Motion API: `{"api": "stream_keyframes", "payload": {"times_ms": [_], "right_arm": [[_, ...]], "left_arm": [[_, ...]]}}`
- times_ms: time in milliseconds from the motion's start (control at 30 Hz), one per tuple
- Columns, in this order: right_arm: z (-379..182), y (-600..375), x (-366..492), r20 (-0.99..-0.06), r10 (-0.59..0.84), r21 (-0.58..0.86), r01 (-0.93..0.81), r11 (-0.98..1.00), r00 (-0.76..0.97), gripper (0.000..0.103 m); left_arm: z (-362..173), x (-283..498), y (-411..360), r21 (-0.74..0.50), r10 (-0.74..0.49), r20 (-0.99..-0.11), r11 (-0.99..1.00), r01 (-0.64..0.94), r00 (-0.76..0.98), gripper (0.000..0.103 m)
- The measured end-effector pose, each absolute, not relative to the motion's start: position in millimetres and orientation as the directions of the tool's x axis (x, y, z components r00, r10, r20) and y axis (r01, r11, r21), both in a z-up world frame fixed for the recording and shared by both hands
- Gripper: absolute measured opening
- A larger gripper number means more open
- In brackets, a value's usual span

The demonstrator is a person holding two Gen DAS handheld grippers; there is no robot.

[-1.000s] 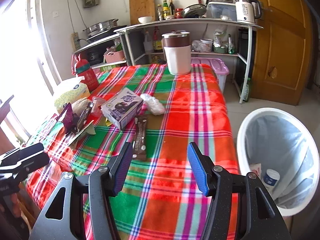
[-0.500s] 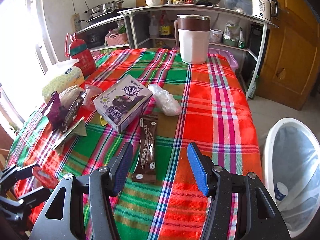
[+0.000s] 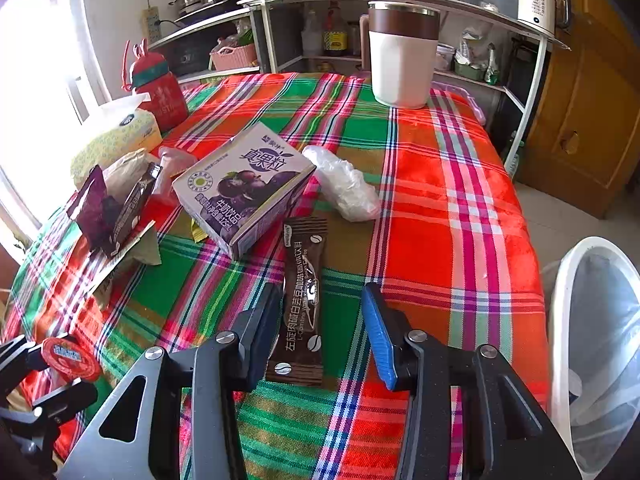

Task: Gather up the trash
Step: 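Grasp the clear plastic cup with the left tool while the right tool grasps the chocolate wrapper, then carry the plastic cup and chocolate wrapper over the trash bin with both tools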

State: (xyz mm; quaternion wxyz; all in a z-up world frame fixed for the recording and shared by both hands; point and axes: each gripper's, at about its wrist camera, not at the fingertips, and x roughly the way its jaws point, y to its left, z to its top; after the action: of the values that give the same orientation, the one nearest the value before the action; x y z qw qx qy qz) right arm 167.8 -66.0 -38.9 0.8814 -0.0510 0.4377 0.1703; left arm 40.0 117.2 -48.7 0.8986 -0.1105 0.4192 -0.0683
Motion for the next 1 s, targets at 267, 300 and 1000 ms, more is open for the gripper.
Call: {"api": "stream_keyframes", "payload": {"times_ms": [267, 300, 1000], "right_arm": [[-39.4, -68.1, 168.5, -0.790, 0.243, 0.056, -0.329, 0.943, 0.563, 0.019], [-39.2, -68.4, 168.2, -0.789, 0.246, 0.059, -0.329, 0.943, 0.563, 0.019], [-26.0, -83.8, 146.5, -0.748, 0.330, 0.148, -0.341, 0.929, 0.576, 0.018]], "left_arm": [[-48.6, 39.9, 116.9, -0.257, -0.212, -0.736, 0.966, 0.025, 0.643, 0.047], [-48.4, 39.5, 117.0, -0.260, -0.214, -0.734, 0.965, 0.025, 0.644, 0.047], [-37.1, 34.1, 111.3, -0.261, -0.216, -0.712, 0.965, 0.035, 0.668, 0.047]]}}
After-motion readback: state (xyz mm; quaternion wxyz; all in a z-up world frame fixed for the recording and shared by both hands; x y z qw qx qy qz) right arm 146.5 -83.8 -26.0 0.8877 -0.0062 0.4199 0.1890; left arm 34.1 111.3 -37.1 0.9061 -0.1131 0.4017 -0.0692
